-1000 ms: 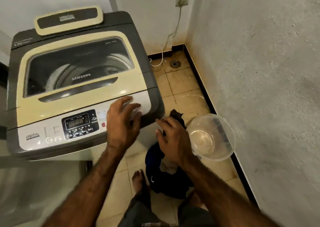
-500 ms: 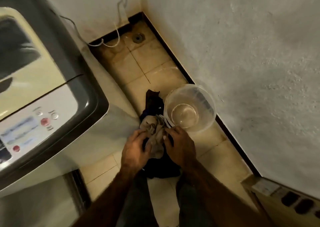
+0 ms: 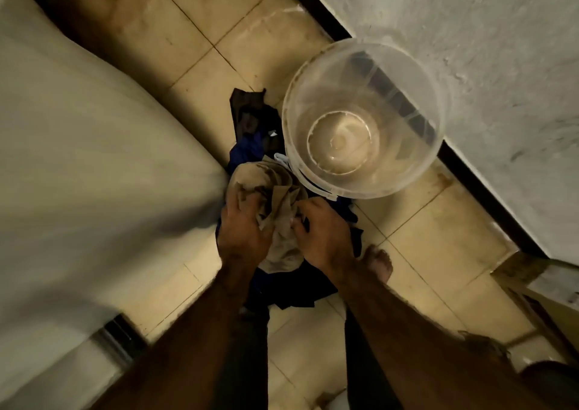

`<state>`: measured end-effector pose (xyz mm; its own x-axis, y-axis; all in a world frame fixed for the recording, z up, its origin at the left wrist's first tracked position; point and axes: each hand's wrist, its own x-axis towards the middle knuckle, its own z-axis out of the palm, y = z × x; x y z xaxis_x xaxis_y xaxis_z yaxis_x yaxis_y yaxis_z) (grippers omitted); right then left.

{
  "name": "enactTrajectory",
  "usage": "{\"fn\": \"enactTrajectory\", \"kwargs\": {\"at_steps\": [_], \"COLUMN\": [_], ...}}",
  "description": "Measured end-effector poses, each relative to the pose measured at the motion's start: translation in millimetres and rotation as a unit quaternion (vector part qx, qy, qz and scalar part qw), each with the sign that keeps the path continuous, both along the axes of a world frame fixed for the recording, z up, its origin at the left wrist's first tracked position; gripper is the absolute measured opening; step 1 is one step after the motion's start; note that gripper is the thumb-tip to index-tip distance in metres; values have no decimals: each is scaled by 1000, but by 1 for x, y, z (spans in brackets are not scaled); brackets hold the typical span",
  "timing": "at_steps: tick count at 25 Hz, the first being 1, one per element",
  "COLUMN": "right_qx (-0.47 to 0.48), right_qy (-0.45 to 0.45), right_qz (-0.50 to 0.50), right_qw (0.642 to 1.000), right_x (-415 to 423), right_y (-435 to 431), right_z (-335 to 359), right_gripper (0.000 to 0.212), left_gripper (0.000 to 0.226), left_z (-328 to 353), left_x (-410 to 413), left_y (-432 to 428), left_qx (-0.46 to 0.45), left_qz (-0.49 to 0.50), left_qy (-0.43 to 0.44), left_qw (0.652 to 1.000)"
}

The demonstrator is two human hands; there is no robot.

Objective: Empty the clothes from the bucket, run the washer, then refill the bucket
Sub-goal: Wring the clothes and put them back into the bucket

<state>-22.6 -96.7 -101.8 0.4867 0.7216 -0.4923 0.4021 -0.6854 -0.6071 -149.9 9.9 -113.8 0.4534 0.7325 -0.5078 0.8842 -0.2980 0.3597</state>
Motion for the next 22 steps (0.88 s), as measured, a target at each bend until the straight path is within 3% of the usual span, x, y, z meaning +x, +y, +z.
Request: {"fn": "enactTrajectory", "kwargs": {"at_steps": [4,7,10,14,16,18,20,22], "right_qx": [-21,-53,-73,4,94,146,145,146], "right_qy": [68,177,240,251,278,263,175,173], "right_qz": [-61,-176,-218,-297,-377,-435,-446,-452], "right_qw": [996,967,943,921,879,848,866,863], "right_x": [-12,-21,-22,-18,-11,-3,4,14], "right_y": [12,27,36,36,35,32,27,27], "right_z": [-50,-71,-67,-25,5,35,54,61], "right_gripper": [35,47,32,20,23,26,38,54], "left_gripper": [96,75,45,32,32,36,33,25], "left_z": [-53,-71,-64,-14,24,60,86,97], "left_x": [9,12,13,13,12,17,30,53], "left_y": [14,11,16,14,1,-4,-10,-16], "left_qx": [-25,19,35,34,57,8,-77,-118], "left_qz": [-8,-68,-81,-30,6,62,101,131], "left_qy": [27,56,54,-37,-106,-178,-237,-285], "left_qw": [999,996,995,998,993,982,963,942]}}
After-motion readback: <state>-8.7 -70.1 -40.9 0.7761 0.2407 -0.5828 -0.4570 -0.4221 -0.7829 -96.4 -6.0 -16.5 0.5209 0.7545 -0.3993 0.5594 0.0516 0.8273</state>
